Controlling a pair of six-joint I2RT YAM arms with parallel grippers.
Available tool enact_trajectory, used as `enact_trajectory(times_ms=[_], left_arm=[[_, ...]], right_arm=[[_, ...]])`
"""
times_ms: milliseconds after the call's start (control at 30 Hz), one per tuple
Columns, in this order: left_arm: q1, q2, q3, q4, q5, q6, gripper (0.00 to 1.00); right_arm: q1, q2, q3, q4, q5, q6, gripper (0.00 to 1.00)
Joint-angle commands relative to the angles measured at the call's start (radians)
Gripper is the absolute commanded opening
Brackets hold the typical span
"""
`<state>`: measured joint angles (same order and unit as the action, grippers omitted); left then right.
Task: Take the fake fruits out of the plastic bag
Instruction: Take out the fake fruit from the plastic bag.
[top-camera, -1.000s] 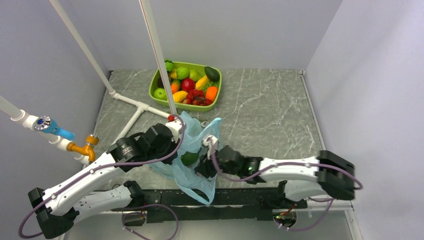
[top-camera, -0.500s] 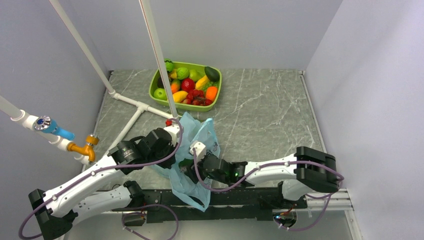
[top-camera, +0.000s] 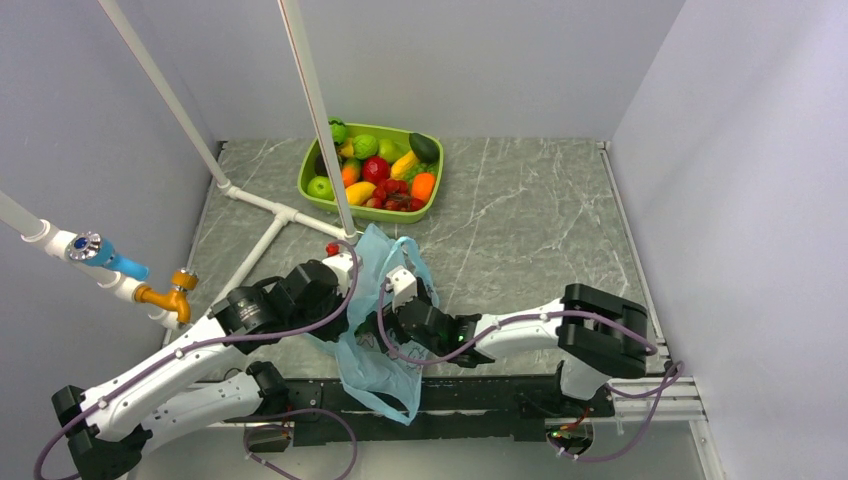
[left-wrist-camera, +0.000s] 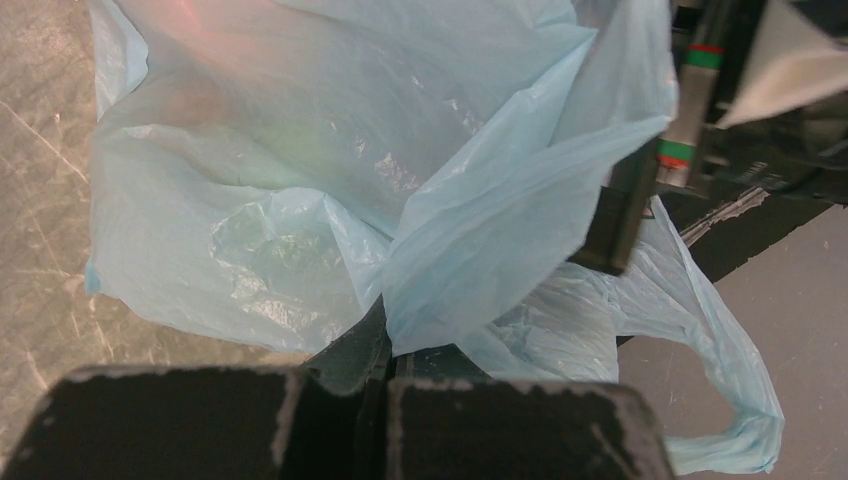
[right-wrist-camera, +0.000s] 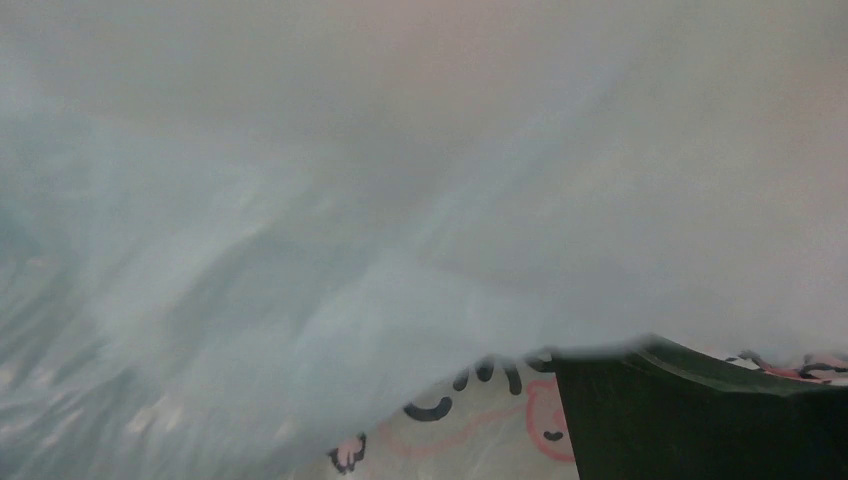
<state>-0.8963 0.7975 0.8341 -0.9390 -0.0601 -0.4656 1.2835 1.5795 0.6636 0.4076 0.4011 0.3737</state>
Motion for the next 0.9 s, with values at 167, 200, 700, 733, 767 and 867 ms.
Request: enact_trajectory(times_ms=[167,200,700,733,767,867], left_arm=[[-0.005,-0.015,-0.016,0.034,0.016,-0.011,0.00],[-0.006,-0.016,-0.016,0.037,0.016,-0.010,0.00],[-0.019,-0.062,-0.025,0.046,0.004,-0.014,0.00],[-0.018,-0.060,-0.026,0.048,0.005,-0.014,0.00],[-0.020,-0.060,-0.024,0.046,0.005,-0.015,0.00],[-0.036,-0.067,-0.024,0.041,-0.008,-0.022,0.00]], right_arm=[[-0.019,0.070,0.091,0.113,-0.037,0.008,0.99],[-0.021,0.065,0.087,0.116,-0.040,0.015,0.99],[-0.026,0.080,0.024,0.182,-0.072,0.174,0.99],[-0.026,0.093,0.030,0.188,-0.068,0.170,0.99],[-0.026,0.105,0.040,0.190,-0.062,0.166,0.99],[-0.025,0.136,0.077,0.180,-0.038,0.138,0.99]])
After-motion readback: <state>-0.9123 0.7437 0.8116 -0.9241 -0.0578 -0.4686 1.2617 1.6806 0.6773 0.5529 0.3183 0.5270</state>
